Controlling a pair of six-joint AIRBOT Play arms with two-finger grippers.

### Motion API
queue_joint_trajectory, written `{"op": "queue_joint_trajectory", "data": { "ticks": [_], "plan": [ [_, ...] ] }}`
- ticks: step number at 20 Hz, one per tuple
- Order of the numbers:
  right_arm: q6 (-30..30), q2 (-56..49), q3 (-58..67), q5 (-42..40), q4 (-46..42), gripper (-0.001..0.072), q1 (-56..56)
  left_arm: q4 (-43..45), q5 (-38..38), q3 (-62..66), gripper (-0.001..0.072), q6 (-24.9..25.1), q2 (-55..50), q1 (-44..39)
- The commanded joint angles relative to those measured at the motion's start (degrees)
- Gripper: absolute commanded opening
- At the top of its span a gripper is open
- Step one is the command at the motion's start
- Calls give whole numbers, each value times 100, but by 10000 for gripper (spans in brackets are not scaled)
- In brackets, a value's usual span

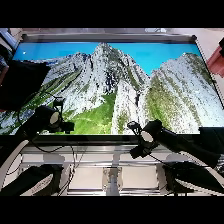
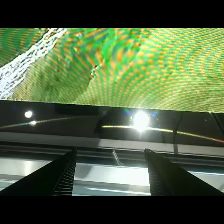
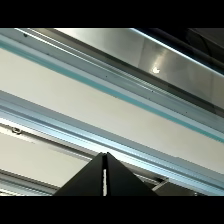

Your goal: Fold the clothes and pants, and hang the long-sleeved shirts on hangers.

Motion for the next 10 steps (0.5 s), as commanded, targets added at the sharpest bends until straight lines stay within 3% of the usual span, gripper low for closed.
{"op": "queue_joint_trajectory", "data": {
  "ticks": [1, 10],
  "plan": [
    [-4, -2, -4, -15, 0, 13, 7, 2, 7, -13, 489, 2, 2, 2],
    [-59, -2, 254, -973, -350, 13, 7, 2, 4, -28, 489, 2, -2, 2]
  ]
}}
